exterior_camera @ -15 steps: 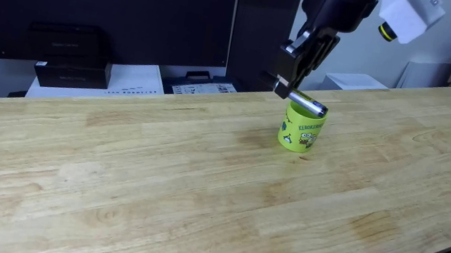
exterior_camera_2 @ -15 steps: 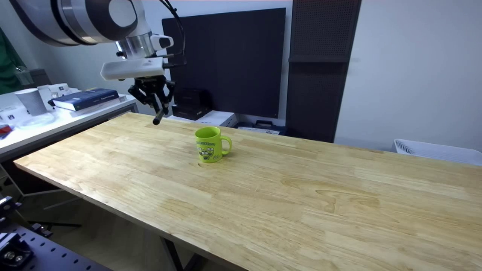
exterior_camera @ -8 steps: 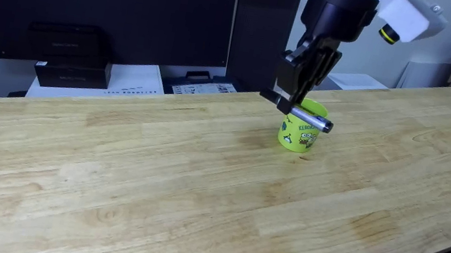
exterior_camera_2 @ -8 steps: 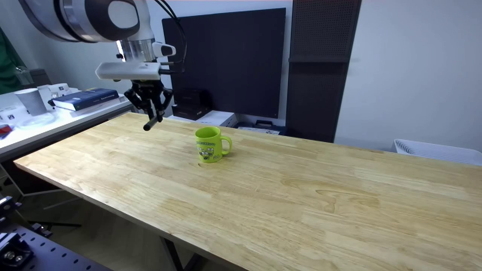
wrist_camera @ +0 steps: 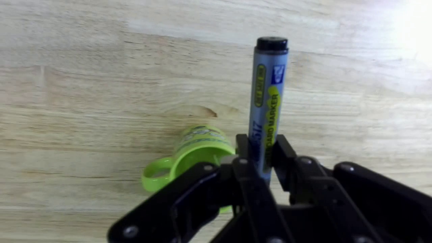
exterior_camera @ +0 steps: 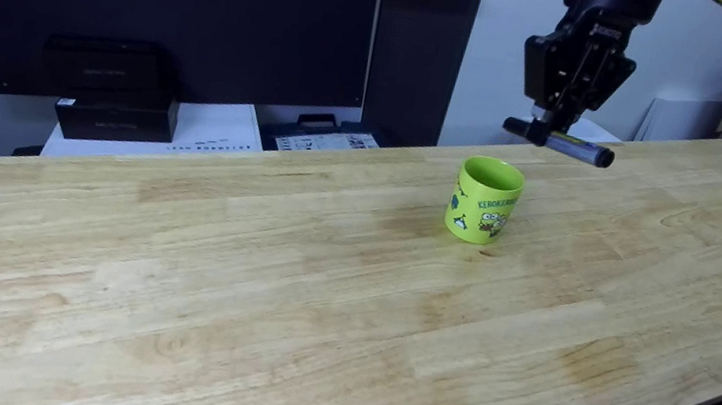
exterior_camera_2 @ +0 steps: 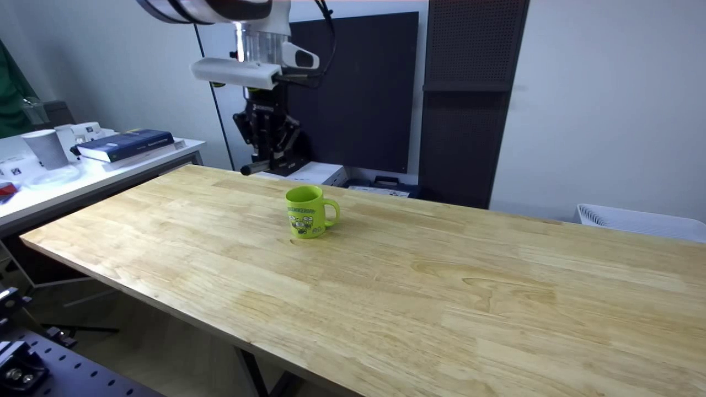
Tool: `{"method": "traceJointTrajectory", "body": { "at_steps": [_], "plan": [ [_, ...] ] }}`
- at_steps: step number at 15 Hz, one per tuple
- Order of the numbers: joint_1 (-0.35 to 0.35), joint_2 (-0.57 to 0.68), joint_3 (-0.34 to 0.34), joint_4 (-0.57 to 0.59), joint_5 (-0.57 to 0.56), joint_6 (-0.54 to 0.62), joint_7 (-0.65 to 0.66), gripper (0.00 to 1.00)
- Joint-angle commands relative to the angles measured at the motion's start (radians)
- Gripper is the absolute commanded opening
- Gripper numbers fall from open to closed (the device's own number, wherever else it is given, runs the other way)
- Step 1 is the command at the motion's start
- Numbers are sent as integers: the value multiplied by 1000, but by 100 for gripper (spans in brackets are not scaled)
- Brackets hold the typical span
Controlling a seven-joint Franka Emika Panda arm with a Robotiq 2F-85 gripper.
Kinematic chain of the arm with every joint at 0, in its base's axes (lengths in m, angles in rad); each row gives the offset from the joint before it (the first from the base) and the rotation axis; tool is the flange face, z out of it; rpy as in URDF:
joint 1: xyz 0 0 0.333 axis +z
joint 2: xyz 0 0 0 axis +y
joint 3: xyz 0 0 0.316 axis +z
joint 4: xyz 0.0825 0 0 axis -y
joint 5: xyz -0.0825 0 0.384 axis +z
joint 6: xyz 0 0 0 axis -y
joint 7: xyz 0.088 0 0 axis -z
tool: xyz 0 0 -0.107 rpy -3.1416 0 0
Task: Pick up the black marker and put it inside the yellow mug
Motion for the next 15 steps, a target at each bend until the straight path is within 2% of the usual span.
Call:
{"method": "traceJointTrajectory", "body": {
  "at_steps": [1, 4, 9, 10, 14, 15],
  "plan": [
    [-22, 1, -41, 77, 33, -107, 103, 5],
    [-32, 20, -27, 111, 117, -154, 77, 5],
    [-14, 80, -13, 168, 159, -225, 99, 5],
    [-17, 43, -17, 115, 142, -191, 60, 22],
    [-14, 75, -13, 139, 152, -196, 65, 22],
    [-14, 75, -13, 141, 152, -197, 65, 5]
  ]
}}
